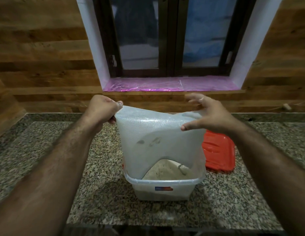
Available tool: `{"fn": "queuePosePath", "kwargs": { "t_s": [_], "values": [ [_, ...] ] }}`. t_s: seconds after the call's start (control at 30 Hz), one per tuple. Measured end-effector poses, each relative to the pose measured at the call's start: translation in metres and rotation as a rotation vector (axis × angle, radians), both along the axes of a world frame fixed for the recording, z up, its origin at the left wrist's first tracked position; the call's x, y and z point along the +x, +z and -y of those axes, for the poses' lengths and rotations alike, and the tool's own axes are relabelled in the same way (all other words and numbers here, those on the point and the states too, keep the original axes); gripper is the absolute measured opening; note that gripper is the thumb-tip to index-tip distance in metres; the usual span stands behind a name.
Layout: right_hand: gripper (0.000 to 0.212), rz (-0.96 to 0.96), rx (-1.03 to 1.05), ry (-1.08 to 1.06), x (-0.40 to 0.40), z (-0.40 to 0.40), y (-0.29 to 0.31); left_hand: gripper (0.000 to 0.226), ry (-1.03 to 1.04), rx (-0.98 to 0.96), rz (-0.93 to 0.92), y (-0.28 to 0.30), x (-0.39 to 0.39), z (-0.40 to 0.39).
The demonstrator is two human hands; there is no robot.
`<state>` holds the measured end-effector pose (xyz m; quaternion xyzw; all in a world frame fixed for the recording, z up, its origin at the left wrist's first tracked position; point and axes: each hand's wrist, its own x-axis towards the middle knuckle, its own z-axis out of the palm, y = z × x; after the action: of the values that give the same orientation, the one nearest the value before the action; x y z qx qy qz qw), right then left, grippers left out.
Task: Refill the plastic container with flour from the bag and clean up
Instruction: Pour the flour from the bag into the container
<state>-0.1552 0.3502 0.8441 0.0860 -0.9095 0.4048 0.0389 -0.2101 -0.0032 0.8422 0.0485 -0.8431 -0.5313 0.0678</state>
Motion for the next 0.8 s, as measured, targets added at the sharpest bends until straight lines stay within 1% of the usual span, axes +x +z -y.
{"fn": "queuePosePath", "kwargs": {
  "t_s": [0.1,0.13,0.17,0.23,0.27,0.3,0.37,0.4,0.43,0.5,0.57,0.67,0.73,0.77,0.8],
  "values": [
    [0.118,0.066,0.464,0.059,0.0,0.027,0.01,0.031,-0.027,0.019,-0.008,-0.004,-0.001,-0.004],
    [0.117,0.076,0.549,0.075,0.0,0.038,0.013,0.031,-0.041,0.023,-0.01,-0.005,-0.001,-0.005],
    [0.117,0.096,0.575,0.104,-0.001,0.047,0.016,0.031,-0.058,0.031,-0.013,-0.006,-0.001,-0.006],
    [0.117,0.167,0.511,0.192,-0.008,0.062,0.021,0.03,-0.092,0.057,-0.02,-0.007,0.0,-0.006],
    [0.11,0.196,0.473,0.23,-0.012,0.067,0.022,0.03,-0.106,0.077,-0.023,-0.007,0.001,-0.006],
    [0.094,0.207,0.446,0.257,-0.017,0.072,0.021,0.03,-0.115,0.095,-0.022,-0.007,0.002,-0.006],
    [0.053,0.158,0.434,0.262,-0.024,0.08,0.02,0.03,-0.118,0.129,-0.006,-0.007,0.002,-0.004],
    [0.036,0.112,0.436,0.252,-0.027,0.083,0.019,0.03,-0.12,0.148,0.005,-0.007,0.002,-0.005],
    [0.024,0.068,0.443,0.246,-0.027,0.085,0.019,0.031,-0.124,0.165,0.017,-0.007,0.003,-0.006],
    [0.011,0.006,0.485,0.25,-0.026,0.089,0.02,0.034,-0.134,0.161,0.028,-0.008,0.004,-0.009],
    [0.012,-0.028,0.54,0.247,-0.025,0.089,0.021,0.041,-0.131,0.098,0.025,-0.007,0.005,-0.012],
    [0.023,-0.071,0.582,0.226,-0.025,0.085,0.023,0.07,-0.083,-0.04,-0.007,-0.001,0.009,-0.017],
    [0.025,-0.085,0.587,0.215,-0.025,0.081,0.025,0.073,-0.025,-0.172,-0.152,0.0,0.018,-0.018],
    [0.024,-0.086,0.588,0.21,-0.025,0.08,0.026,0.077,-0.036,-0.222,-0.271,0.001,0.027,-0.019],
    [0.023,-0.088,0.592,0.206,-0.026,0.078,0.027,0.083,-0.091,-0.282,-0.381,0.001,0.037,-0.019]
  ]
}}
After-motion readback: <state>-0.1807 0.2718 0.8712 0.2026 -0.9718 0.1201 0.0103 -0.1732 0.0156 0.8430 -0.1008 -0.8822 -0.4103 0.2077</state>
